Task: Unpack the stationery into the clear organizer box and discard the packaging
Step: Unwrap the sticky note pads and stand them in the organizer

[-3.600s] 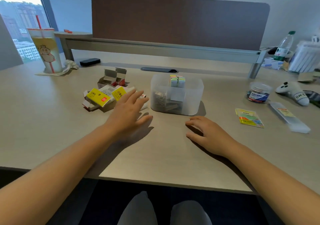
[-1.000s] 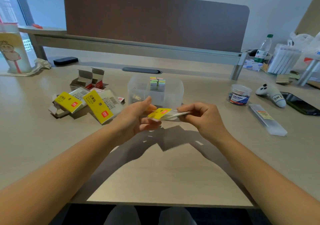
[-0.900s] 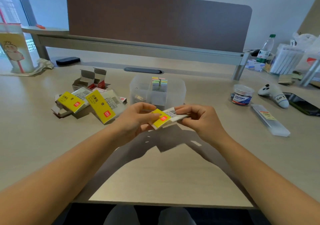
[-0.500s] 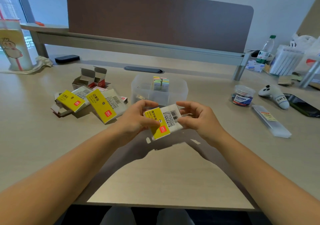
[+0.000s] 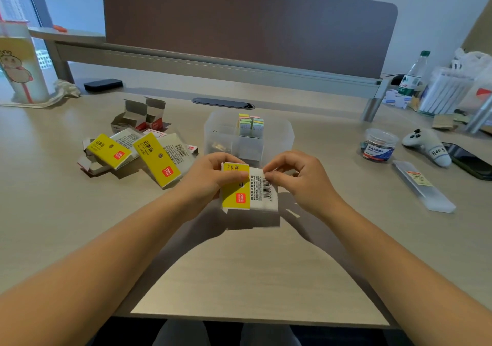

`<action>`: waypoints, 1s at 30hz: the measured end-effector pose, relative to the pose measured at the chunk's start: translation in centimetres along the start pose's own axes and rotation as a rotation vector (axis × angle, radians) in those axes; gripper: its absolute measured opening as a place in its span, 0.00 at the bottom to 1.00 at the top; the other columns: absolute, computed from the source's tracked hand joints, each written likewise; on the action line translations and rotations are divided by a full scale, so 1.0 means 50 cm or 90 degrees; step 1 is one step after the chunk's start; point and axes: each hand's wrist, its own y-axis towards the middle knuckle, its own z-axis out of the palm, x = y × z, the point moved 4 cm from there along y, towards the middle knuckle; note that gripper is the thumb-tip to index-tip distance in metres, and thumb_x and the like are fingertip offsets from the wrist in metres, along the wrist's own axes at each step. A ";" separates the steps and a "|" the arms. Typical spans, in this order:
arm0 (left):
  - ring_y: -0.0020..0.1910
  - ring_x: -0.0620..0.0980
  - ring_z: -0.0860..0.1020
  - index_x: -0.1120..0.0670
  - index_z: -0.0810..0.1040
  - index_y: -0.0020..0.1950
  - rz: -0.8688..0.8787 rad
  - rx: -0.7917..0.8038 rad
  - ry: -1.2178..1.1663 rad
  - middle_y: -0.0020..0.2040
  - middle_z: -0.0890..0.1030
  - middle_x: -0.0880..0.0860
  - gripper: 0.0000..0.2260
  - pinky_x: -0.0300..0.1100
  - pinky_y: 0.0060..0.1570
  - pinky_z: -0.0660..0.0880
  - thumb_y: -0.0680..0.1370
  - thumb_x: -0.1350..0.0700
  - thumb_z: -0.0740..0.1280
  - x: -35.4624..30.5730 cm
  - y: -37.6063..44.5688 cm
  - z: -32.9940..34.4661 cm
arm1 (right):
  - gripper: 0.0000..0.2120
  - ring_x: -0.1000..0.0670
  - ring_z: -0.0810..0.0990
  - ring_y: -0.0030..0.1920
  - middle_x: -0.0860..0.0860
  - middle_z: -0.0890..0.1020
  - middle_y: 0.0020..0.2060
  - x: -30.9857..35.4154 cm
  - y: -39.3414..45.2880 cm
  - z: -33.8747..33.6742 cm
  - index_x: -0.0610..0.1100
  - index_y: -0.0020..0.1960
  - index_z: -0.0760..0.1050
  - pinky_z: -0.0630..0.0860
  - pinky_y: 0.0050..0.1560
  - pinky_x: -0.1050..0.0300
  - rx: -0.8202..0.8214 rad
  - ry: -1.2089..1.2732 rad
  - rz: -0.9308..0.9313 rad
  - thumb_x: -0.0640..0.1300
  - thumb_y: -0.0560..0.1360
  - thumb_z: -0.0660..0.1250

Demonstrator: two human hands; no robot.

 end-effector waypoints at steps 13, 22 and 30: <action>0.39 0.44 0.78 0.50 0.73 0.40 0.108 -0.107 0.034 0.40 0.77 0.47 0.07 0.30 0.31 0.77 0.74 0.62 0.65 -0.008 -0.005 -0.014 | 0.09 0.50 0.77 0.41 0.51 0.77 0.36 -0.002 -0.002 0.010 0.47 0.35 0.70 0.77 0.42 0.55 0.045 0.093 0.055 0.39 0.74 0.63; 0.39 0.44 0.76 0.56 0.73 0.47 0.173 -0.134 0.106 0.40 0.75 0.45 0.05 0.28 0.33 0.76 0.73 0.63 0.65 -0.011 -0.008 -0.011 | 0.12 0.48 0.76 0.40 0.49 0.76 0.34 -0.010 0.007 0.008 0.46 0.33 0.68 0.77 0.42 0.53 0.010 0.031 0.107 0.36 0.70 0.68; 0.40 0.44 0.78 0.51 0.73 0.43 0.157 -0.130 0.065 0.41 0.77 0.48 0.06 0.33 0.34 0.78 0.74 0.62 0.64 -0.011 -0.003 -0.026 | 0.12 0.57 0.79 0.27 0.47 0.74 0.34 0.002 0.003 -0.004 0.43 0.35 0.68 0.79 0.34 0.64 0.041 0.150 0.120 0.29 0.71 0.63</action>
